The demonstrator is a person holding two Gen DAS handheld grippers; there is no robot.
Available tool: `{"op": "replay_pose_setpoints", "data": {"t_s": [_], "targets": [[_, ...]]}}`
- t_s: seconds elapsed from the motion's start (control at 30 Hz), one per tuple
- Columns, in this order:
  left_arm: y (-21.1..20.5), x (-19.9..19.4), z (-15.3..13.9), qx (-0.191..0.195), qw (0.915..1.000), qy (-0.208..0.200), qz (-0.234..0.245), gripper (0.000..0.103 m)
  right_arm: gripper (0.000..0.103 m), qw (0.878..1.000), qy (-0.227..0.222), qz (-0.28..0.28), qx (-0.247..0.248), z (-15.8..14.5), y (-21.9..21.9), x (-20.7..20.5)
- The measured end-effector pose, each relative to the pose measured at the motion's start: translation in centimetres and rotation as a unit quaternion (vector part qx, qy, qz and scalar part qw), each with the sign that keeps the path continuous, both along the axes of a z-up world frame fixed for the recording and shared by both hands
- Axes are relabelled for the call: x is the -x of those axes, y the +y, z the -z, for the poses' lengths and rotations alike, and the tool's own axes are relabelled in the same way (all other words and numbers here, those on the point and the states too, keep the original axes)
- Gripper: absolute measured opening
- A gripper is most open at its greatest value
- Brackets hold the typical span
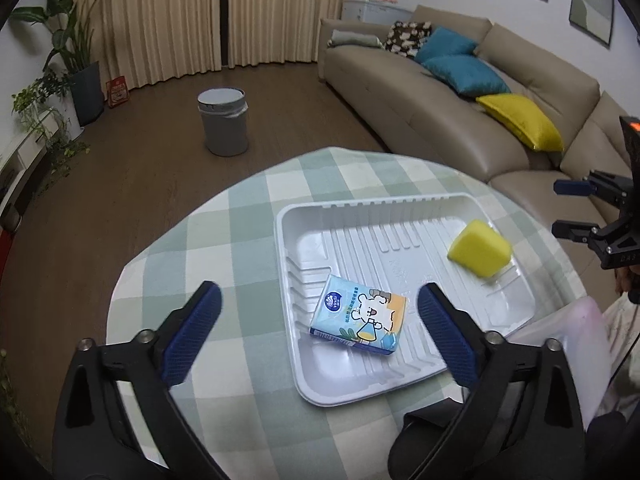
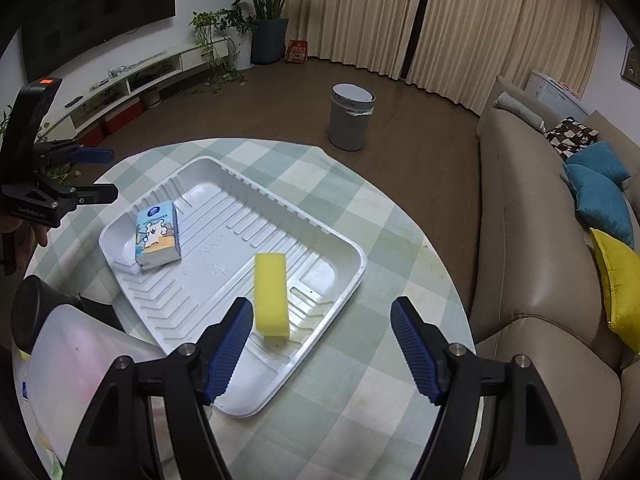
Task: Organize soft objects
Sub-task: 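Release the tissue pack into the tray while the right tool releases the sponge, then move both tools back toward the pile of soft items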
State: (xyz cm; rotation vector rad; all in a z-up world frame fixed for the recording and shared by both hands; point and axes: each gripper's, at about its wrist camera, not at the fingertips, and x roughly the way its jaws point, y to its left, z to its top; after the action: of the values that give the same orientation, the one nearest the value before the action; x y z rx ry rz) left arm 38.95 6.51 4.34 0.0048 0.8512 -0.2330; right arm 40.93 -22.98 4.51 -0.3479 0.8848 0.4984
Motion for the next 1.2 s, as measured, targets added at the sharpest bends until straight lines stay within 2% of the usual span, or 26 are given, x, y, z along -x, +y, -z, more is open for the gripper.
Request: {"op": "replay_pose_setpoints", "data": {"t_s": [0.07, 0.13, 0.2, 0.23, 0.5, 0.63, 0.73, 0.93, 1.03, 1.1, 1.2], "targets": [[0.6, 0.9, -0.5, 0.003, 0.9999, -0.006, -0.008, 0.103, 0.082, 1.000, -0.001, 0.003, -0.010, -0.7, -0.3, 0.4], [1.3, 2.4, -1.1, -0.001, 0.9996, -0.018, -0.021, 0.103, 0.084, 1.000, -0.002, 0.004, -0.020, -1.5, -0.7, 1.1], [1.9, 3.8, -1.5, -0.005, 0.9992, -0.029, -0.028, 0.103, 0.093, 1.000, -0.008, 0.007, -0.027, -2.3, -1.1, 2.2], [2.0, 4.5, -1.6, -0.008, 0.9990, -0.034, -0.029, 0.103, 0.103, 0.999, -0.012, 0.009, -0.030, -2.7, -1.3, 2.8], [1.3, 12.6, -3.2, -0.039, 0.9929, -0.112, 0.008, 0.103, 0.103, 0.995, -0.055, 0.038, -0.079, -6.8, -4.0, 9.2], [1.9, 16.7, -3.8, -0.002, 0.9908, -0.135, 0.001, 0.103, 0.103, 0.989, -0.089, 0.064, -0.096, -8.4, -5.7, 13.4], [2.4, 19.5, -3.9, 0.016, 0.9873, -0.157, -0.015, 0.103, 0.103, 0.986, -0.101, 0.081, -0.108, -8.4, -6.8, 16.3], [3.8, 24.4, -2.8, 0.057, 0.9878, -0.135, -0.054, 0.103, 0.103, 0.975, -0.079, 0.137, -0.157, -6.3, -9.3, 21.1], [3.8, 26.7, -1.8, 0.056, 0.9893, -0.117, -0.067, 0.103, 0.103, 0.970, -0.065, 0.165, -0.167, -4.4, -9.9, 23.7], [3.6, 27.9, -1.1, 0.065, 0.9905, -0.100, -0.068, 0.103, 0.103, 0.967, -0.054, 0.176, -0.179, -3.0, -9.7, 25.9], [3.3, 29.8, 0.6, 0.109, 0.9904, -0.052, -0.068, 0.103, 0.103, 0.966, -0.038, 0.176, -0.187, -0.8, -8.2, 29.4]]}}
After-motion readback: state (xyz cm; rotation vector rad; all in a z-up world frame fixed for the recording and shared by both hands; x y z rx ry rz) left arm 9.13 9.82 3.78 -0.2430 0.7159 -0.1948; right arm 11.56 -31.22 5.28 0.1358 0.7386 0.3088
